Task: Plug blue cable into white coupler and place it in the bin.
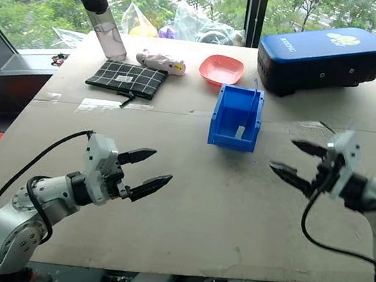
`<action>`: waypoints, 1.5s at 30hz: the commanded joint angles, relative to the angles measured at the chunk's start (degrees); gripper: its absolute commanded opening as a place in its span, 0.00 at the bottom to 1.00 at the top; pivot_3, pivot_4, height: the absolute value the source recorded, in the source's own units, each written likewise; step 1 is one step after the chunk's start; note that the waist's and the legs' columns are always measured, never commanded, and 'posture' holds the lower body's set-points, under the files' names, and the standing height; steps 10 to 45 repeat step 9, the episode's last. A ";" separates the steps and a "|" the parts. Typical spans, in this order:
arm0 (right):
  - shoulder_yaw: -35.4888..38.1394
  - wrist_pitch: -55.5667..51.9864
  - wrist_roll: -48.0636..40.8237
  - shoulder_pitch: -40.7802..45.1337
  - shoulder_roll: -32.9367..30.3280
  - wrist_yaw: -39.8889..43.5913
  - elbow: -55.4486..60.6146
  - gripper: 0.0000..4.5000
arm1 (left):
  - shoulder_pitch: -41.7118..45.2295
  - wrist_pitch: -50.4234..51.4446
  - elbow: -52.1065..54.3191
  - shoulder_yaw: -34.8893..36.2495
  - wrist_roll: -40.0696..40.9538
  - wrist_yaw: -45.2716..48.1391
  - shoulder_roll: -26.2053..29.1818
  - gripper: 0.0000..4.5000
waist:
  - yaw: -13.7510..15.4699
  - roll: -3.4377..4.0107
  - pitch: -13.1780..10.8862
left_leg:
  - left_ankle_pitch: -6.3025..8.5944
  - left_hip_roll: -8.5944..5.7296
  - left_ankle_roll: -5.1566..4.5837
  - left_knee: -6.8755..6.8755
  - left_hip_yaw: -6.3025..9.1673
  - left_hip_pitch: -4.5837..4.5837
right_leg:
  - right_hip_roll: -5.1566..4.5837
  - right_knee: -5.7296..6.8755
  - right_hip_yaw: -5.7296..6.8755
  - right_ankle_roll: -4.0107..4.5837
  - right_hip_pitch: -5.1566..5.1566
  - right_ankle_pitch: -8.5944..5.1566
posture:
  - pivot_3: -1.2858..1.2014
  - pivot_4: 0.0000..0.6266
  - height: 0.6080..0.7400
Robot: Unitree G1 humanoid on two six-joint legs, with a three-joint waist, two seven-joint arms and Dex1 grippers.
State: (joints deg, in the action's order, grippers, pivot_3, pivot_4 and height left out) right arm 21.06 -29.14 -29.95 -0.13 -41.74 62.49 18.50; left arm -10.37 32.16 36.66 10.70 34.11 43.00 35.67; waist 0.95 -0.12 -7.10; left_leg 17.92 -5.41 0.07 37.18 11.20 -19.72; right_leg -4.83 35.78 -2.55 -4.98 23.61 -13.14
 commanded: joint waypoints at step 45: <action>14.36 19.18 3.55 -20.99 -4.13 9.35 -5.61 0.97 | -18.18 -4.69 1.43 10.03 3.21 10.77 5.12 1.00 | -0.17 -0.12 -0.38 | 0.20 0.16 -0.35 -0.01 -0.56 0.28 | 0.17 -0.02 -0.34 -0.01 -0.18 -0.03 | 0.52 0.24 1.00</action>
